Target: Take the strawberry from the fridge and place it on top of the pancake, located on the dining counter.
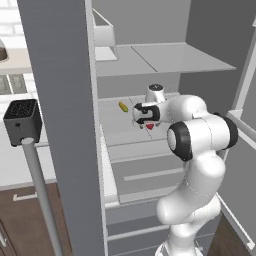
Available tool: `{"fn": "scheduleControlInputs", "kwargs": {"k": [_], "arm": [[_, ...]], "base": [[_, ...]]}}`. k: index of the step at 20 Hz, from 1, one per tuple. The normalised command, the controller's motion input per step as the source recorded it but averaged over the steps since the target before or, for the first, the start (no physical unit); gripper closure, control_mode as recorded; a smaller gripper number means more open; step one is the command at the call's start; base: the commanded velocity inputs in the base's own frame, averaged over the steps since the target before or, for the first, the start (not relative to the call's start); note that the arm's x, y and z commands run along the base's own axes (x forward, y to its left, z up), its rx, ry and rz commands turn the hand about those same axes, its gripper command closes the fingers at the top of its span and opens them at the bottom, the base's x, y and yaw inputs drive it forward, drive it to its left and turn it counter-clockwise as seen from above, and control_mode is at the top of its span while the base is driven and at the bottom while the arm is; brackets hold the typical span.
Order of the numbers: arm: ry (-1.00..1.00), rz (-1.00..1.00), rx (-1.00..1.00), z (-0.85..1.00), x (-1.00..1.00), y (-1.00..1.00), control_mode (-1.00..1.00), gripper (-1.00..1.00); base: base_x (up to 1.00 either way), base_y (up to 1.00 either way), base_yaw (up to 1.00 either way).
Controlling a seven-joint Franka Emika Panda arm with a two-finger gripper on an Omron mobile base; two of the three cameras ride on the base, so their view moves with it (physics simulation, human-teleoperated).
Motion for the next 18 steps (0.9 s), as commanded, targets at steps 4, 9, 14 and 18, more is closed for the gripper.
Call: {"fn": "scheduleControlInputs", "kwargs": {"k": [4, 9, 14, 18], "arm": [[0.00, 0.00, -0.01, -0.42, 0.34, 0.00, -1.00, -1.00], [0.00, 0.00, 0.00, -0.14, 0.12, 0.00, -1.00, -1.00], [0.00, -0.03, 0.00, -0.11, -0.11, -0.15, -1.00, -1.00], [0.00, -0.07, 0.00, -0.01, -0.40, -0.06, -1.00, -1.00]], "base": [[0.00, 0.00, 0.00], [0.00, 0.00, 0.00], [0.00, 0.00, 0.00], [0.00, 0.00, 0.00]]}}
